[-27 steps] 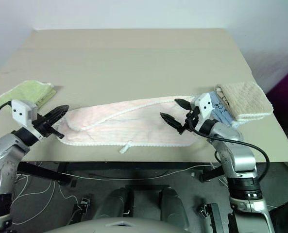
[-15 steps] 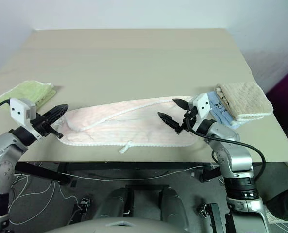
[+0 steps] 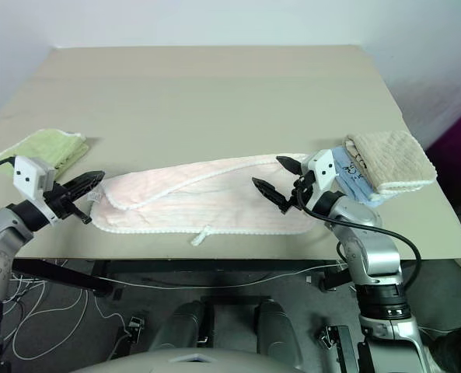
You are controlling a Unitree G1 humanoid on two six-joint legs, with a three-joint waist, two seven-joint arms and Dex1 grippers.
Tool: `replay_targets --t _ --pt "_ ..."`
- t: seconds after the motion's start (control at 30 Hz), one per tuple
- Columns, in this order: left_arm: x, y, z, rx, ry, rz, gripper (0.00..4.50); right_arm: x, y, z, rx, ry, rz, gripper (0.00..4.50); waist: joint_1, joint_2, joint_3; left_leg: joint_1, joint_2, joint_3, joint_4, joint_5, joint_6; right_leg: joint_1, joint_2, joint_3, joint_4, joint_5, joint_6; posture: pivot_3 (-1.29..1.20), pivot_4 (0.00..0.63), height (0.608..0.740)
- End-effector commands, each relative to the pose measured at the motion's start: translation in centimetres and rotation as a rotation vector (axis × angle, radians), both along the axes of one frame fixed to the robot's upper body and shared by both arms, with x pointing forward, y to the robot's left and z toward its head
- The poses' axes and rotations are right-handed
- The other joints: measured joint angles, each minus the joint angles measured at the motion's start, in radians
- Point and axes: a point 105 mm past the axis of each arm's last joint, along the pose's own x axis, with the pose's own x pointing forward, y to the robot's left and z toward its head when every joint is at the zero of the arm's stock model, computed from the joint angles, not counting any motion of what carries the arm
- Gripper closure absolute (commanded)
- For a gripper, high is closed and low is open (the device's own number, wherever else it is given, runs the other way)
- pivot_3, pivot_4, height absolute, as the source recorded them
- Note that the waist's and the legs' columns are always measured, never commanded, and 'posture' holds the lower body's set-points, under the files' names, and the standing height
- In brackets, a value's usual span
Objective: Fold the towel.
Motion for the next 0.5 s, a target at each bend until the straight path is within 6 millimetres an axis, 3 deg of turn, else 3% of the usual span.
replay_targets --t 0.03,0.13,0.27,0.4,0.5 --pt "0.1 -0.3 1.3 0.006 -0.044 -0.046 4.50 0.1 0.2 0.7 0.016 -0.039 0.000 0.01 0.000 0.000 0.000 0.000 0.000 0.000 0.000 0.000 0.000 0.000 0.000 0.000 0.000 0.000 0.000 0.00 0.150 0.740" --pt "0.2 -0.6 1.2 0.002 -0.033 -0.067 4.50 0.2 0.2 0.6 0.013 -0.039 -0.004 0.01 0.000 0.000 0.000 0.000 0.000 0.000 0.000 0.000 0.000 0.000 0.000 0.000 0.000 0.000 0.000 0.00 0.150 0.740" --pt "-1.0 -0.1 -0.3 0.089 0.063 -0.208 4.50 0.1 0.3 0.6 0.021 -0.040 -0.009 0.01 -0.001 0.000 0.000 0.000 0.000 0.000 0.000 0.000 0.000 0.000 0.000 0.000 0.000 0.000 0.000 0.00 0.150 0.740" --pt "-2.1 0.5 -1.3 0.182 0.154 -0.337 3.60 0.1 0.3 0.5 0.018 -0.038 -0.013 0.00 -0.003 0.001 0.000 0.000 0.000 0.000 -0.001 0.000 0.000 -0.001 0.000 0.000 0.000 0.000 0.000 0.00 0.150 0.740" --pt "-1.7 1.0 -0.8 0.250 0.150 -0.370 2.56 0.2 0.3 0.5 0.019 -0.039 -0.018 0.00 0.002 0.000 0.000 0.000 0.000 0.000 -0.001 0.000 0.000 -0.001 -0.001 0.000 0.000 0.000 0.000 0.00 0.150 0.740"
